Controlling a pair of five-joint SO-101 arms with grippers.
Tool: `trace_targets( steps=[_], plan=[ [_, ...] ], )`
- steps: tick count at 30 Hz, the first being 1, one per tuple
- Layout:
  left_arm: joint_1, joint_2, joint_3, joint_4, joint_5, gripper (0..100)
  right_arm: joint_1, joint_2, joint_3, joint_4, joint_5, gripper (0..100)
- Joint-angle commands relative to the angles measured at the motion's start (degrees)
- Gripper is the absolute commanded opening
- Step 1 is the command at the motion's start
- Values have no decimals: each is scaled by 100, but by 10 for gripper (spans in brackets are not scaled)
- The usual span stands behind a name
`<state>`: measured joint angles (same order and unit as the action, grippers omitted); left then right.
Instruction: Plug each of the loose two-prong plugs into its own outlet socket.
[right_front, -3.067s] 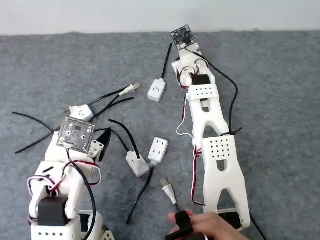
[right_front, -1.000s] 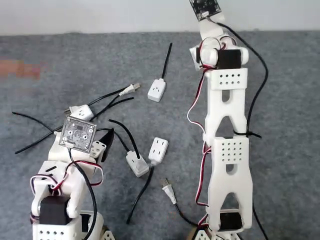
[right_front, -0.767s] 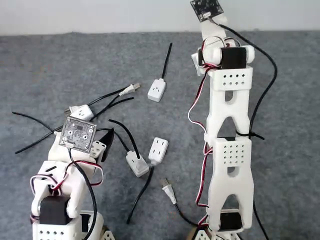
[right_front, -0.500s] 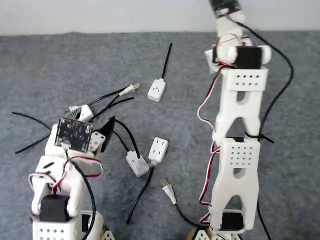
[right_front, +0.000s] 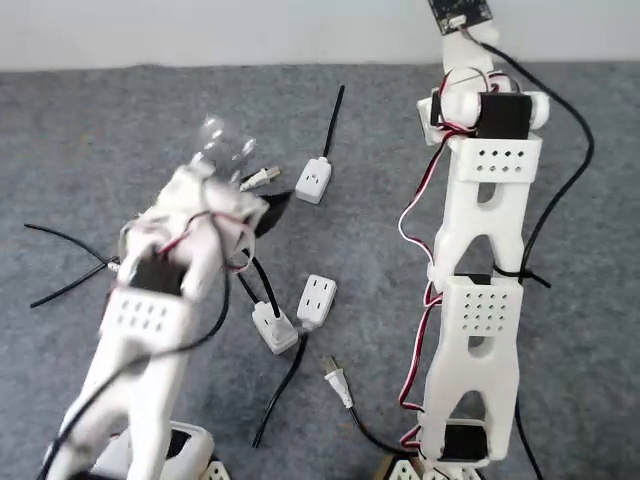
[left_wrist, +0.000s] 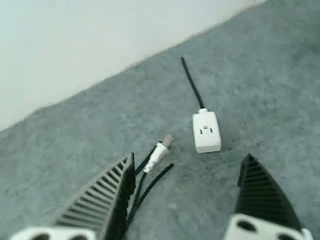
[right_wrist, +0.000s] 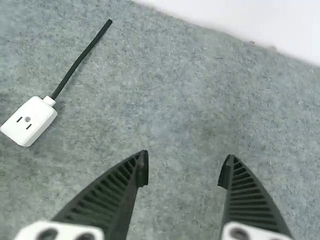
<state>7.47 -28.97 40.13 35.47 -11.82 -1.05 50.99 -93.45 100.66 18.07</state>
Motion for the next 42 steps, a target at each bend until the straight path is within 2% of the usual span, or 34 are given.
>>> trace_targets(
  steps=[1, 7, 23, 32, 42],
  plan=[
    [88, 1196, -1174, -141, 26, 327, 101, -347, -273, 215, -18, 245],
    [-325, 2224, -2264, -176, 536, 328, 127, -338, -255, 215, -18, 245],
    [-554, 5644, -5068, -70, 580, 329, 119, 48, -281, 215, -18, 245],
    [-360, 7270, -7108, 826, 598, 329, 119, 101, -264, 215, -18, 245],
    [-440, 9090, -9771, 2031, 457, 329, 127, 101, -264, 215, -18, 245]
  ],
)
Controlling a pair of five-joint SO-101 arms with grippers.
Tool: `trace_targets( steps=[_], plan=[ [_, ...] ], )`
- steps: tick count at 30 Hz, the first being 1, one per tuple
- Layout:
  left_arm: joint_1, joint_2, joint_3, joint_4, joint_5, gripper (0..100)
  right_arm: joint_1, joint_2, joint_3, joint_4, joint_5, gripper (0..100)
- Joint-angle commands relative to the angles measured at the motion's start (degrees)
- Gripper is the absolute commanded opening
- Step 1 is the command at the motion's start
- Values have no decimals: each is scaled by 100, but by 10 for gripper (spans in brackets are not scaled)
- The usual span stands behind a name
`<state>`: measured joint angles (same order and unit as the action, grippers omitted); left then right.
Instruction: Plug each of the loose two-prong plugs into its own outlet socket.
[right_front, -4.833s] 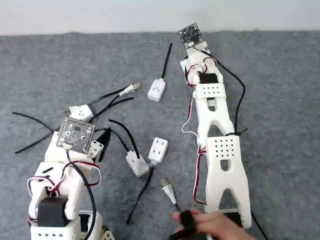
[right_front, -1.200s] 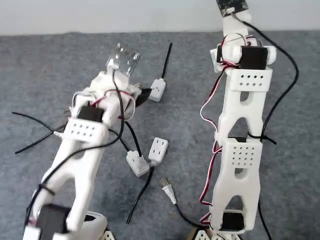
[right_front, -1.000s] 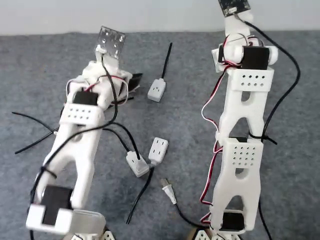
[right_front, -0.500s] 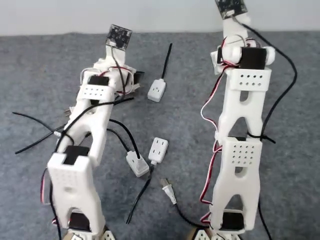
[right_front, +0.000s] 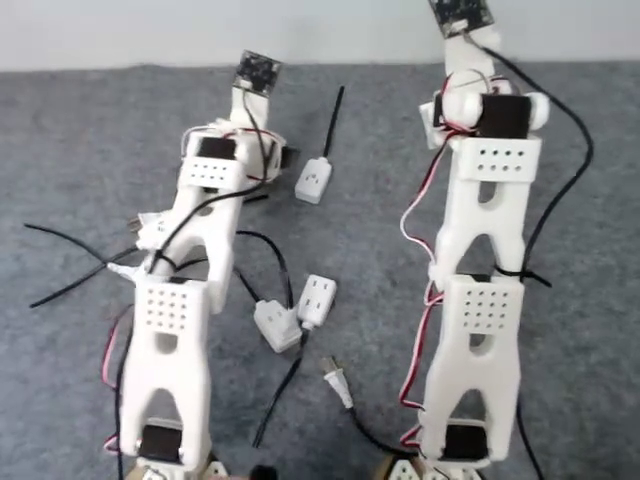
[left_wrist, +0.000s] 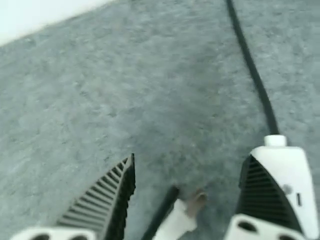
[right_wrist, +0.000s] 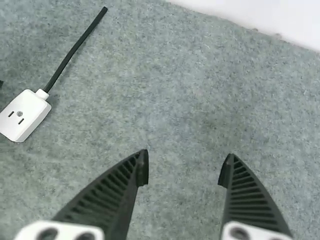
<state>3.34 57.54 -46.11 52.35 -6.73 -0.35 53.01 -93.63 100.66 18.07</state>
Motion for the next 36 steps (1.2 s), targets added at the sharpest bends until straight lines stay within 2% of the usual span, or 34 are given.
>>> trace_targets(
  steps=[1, 10, 14, 22, 26, 36],
  plan=[
    [-35, 633, -1402, 413, -53, 329, 57, -101, -237, 215, -18, 245],
    [-35, 2154, -3380, 949, -62, 328, 48, -92, -237, 215, -18, 245],
    [-35, 2523, -3899, 1064, -53, 328, 40, -92, -237, 224, -18, 245],
    [35, 2593, -4945, 2673, -35, 329, 48, -92, -237, 224, -18, 245],
    [35, 2558, -5007, 3059, 26, 330, 40, -92, -237, 224, -18, 245],
    [18, 2462, -4980, 3130, 53, 329, 163, -92, -237, 233, -18, 245]
  ],
)
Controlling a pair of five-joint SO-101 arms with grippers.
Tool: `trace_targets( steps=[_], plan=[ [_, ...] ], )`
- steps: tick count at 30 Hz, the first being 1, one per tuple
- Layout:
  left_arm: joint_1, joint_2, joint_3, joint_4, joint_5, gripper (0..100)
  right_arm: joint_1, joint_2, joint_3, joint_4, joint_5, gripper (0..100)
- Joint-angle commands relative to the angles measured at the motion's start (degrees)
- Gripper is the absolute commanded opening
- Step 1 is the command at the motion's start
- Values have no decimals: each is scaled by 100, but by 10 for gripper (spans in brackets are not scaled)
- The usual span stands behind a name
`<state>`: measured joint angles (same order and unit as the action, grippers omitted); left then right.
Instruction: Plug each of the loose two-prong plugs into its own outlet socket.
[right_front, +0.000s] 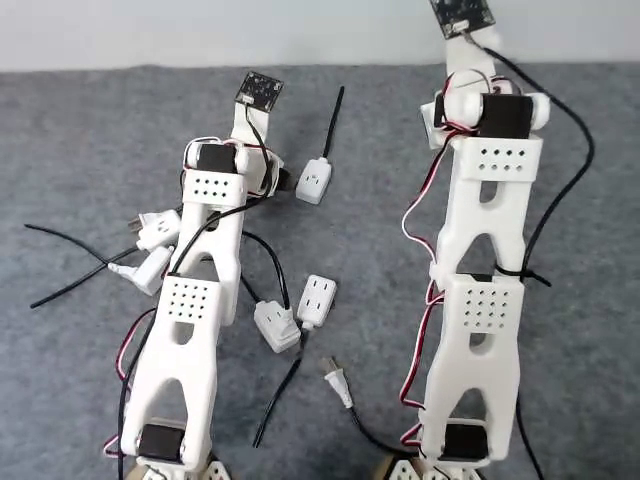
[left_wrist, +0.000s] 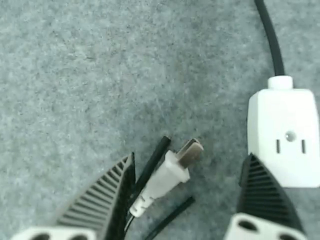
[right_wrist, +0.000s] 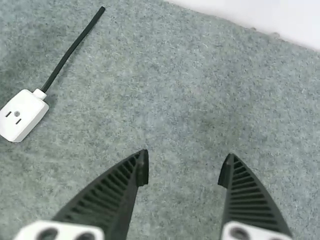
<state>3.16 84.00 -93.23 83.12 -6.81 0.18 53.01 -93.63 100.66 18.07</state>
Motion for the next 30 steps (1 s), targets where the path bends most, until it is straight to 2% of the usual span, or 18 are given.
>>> trace_targets(
  steps=[1, 3, 9, 14, 30],
  plan=[
    [35, -185, -259, 44, 62, 329, 110, -92, -229, 233, -18, 245],
    [53, -185, -259, 35, 70, 330, 119, -84, -229, 233, -18, 245],
    [123, -176, -251, 18, 721, 347, 48, 180, -246, 224, -18, 245],
    [18, -193, -286, 18, 26, 354, 66, 374, -264, 224, -18, 245],
    [26, -229, -295, 18, 18, 355, 75, 382, -264, 233, -26, 245]
  ],
)
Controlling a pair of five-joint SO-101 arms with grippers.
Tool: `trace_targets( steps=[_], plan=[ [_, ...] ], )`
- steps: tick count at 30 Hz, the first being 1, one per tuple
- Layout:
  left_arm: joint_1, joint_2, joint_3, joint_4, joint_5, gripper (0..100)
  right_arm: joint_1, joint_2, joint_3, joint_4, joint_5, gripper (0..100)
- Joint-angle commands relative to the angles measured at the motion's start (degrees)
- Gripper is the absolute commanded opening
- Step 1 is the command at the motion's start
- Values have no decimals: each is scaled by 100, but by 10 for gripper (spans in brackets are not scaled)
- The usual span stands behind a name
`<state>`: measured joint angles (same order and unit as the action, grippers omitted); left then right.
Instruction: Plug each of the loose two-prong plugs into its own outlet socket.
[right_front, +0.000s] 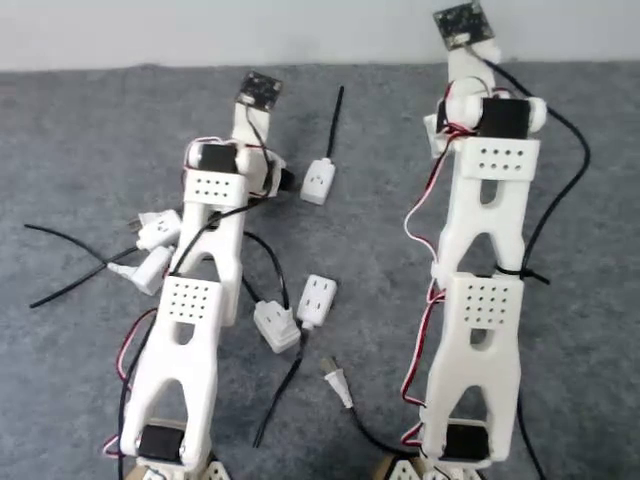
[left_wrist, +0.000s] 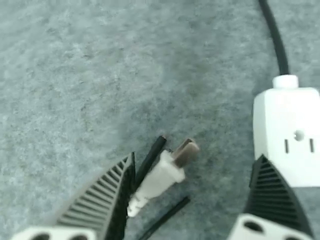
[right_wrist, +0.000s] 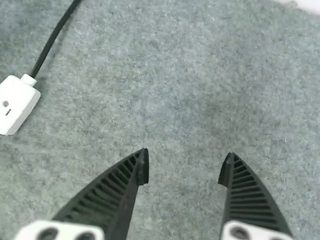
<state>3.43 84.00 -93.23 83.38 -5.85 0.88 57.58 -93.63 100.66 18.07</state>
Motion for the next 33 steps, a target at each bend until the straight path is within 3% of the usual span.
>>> trace_targets(
  steps=[1, 11, 17, 33],
  plan=[
    [26, -202, -295, -9, -35, 356, 4, -75, -264, 233, -26, 245],
    [-316, -246, -295, -264, -35, 355, -13, -22, -255, 224, -62, 245],
    [-149, -246, -295, -44, -53, 354, -356, -31, -264, 215, -70, 245],
    [-167, -255, -303, 35, -123, 355, -40, 4, -237, 189, -70, 245]
  ],
)
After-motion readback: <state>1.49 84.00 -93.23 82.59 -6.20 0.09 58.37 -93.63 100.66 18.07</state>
